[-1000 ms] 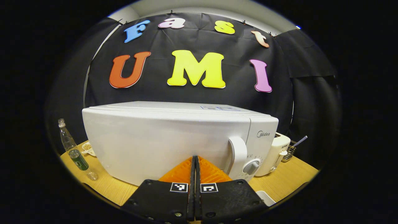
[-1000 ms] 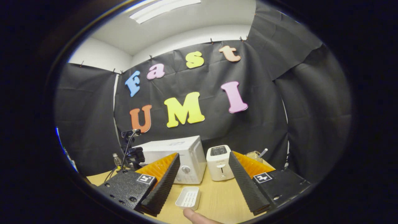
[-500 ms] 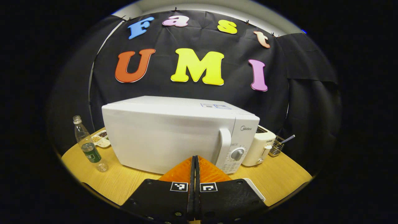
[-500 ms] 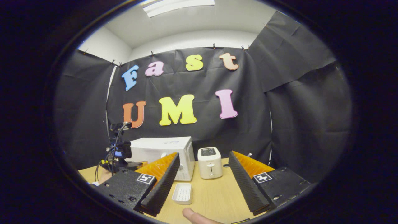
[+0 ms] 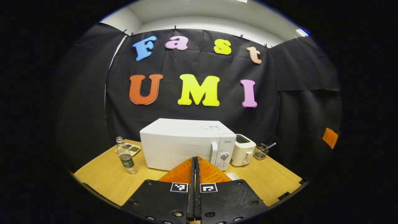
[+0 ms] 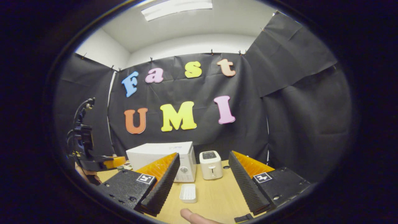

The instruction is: Open the microwave oven with the left hand, put the food in, and close the microwave oven.

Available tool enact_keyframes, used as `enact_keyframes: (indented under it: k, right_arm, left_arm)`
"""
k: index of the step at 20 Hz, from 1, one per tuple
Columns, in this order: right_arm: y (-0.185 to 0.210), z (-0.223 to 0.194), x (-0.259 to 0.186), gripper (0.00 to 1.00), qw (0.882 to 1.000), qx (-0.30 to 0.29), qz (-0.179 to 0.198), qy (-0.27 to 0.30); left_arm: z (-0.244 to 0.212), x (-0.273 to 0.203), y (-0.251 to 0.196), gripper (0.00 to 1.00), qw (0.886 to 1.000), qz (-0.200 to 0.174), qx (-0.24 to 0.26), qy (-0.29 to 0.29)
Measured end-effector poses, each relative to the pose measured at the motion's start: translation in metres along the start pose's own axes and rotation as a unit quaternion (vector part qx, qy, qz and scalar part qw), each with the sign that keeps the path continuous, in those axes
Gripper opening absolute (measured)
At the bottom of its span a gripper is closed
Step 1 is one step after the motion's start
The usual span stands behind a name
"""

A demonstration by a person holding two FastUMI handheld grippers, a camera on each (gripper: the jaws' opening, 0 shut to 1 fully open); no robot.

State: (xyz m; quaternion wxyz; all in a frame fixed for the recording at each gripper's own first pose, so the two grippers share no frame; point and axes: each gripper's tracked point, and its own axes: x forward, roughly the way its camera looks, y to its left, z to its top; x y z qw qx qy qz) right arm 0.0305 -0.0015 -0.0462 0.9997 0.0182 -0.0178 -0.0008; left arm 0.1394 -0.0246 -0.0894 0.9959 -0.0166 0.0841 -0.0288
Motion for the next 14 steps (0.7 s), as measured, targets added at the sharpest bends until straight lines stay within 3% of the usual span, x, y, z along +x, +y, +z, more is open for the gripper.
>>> enact_keyframes:
  k: [1,2,5,11,12,14]
  right_arm:
    - [0.001,0.005,-0.006,0.89,1.000,-0.001,-0.003,-0.005]
    - [0.002,0.008,-0.012,1.00,1.000,-0.001,-0.007,-0.010]
    - [0.005,0.013,-0.027,1.00,1.000,-0.012,-0.017,-0.022]
    - [0.023,0.016,-0.045,1.00,0.999,-0.041,-0.005,-0.023]
    - [0.025,0.019,-0.048,0.89,0.999,-0.043,-0.003,-0.027]
    - [0.031,0.024,-0.055,0.89,0.999,-0.041,0.007,-0.032]
  left_arm:
    - [0.007,-0.018,0.001,0.00,1.000,-0.001,0.001,-0.006]
    - [0.016,-0.031,0.002,0.00,1.000,0.001,0.003,-0.014]
    - [0.029,-0.079,0.019,0.94,0.999,0.037,0.015,-0.035]
    - [0.041,-0.136,0.023,0.93,0.996,0.034,0.000,-0.085]
    - [0.036,-0.139,0.024,0.92,0.996,0.035,0.003,-0.082]
    - [0.032,-0.146,0.027,0.93,0.996,0.036,0.005,-0.078]
